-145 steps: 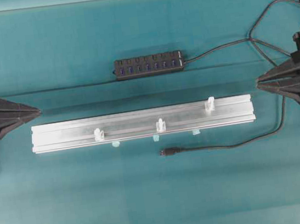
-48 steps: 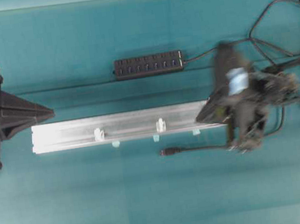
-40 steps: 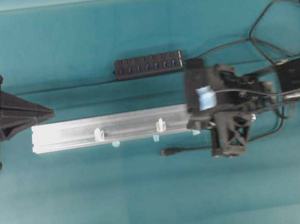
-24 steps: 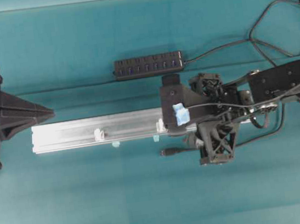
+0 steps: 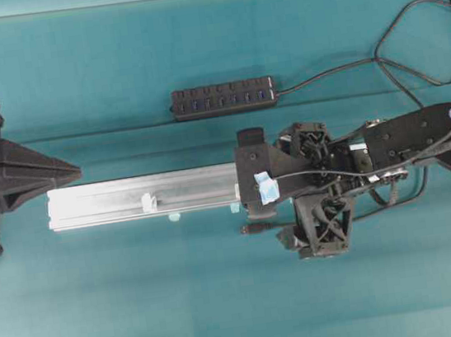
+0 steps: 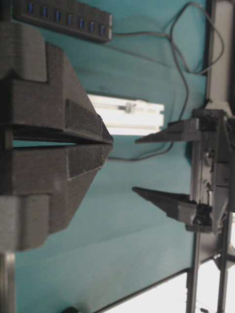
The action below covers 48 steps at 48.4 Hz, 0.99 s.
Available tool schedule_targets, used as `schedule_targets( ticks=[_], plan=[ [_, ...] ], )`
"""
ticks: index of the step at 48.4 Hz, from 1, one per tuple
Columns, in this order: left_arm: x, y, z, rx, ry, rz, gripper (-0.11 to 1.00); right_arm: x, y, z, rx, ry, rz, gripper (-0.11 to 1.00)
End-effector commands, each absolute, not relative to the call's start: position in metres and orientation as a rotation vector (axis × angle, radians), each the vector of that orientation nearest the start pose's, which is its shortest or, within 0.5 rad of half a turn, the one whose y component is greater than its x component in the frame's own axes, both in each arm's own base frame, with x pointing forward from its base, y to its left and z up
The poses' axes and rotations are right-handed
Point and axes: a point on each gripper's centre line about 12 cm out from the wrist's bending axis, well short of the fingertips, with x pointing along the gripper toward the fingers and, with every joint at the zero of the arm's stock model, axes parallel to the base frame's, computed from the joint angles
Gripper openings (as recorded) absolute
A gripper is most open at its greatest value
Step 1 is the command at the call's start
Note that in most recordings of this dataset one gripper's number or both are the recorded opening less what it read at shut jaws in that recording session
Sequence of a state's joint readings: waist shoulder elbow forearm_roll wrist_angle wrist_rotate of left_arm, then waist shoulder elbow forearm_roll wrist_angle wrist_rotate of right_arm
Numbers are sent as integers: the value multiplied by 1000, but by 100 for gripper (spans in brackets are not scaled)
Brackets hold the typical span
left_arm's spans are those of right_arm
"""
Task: Pass the USB cable through three rings with both arms.
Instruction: 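Move the right gripper over the USB plug near the rail, then lower the right gripper and close it on the USB plug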
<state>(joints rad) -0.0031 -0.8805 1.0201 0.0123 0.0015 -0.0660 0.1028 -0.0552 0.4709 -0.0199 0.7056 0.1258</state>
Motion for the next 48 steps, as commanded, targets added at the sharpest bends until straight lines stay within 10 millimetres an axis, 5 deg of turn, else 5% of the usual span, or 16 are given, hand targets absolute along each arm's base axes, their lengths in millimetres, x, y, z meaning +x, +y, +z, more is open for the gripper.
schedule_targets(
  ticks=[1,48],
  plan=[
    [223,0,317,-50,114,1,3,366,37,195,41,1135,12,75],
    [223,3,310,-49,156,20,3,377,38,120,125,1210,-49,69]
  ],
)
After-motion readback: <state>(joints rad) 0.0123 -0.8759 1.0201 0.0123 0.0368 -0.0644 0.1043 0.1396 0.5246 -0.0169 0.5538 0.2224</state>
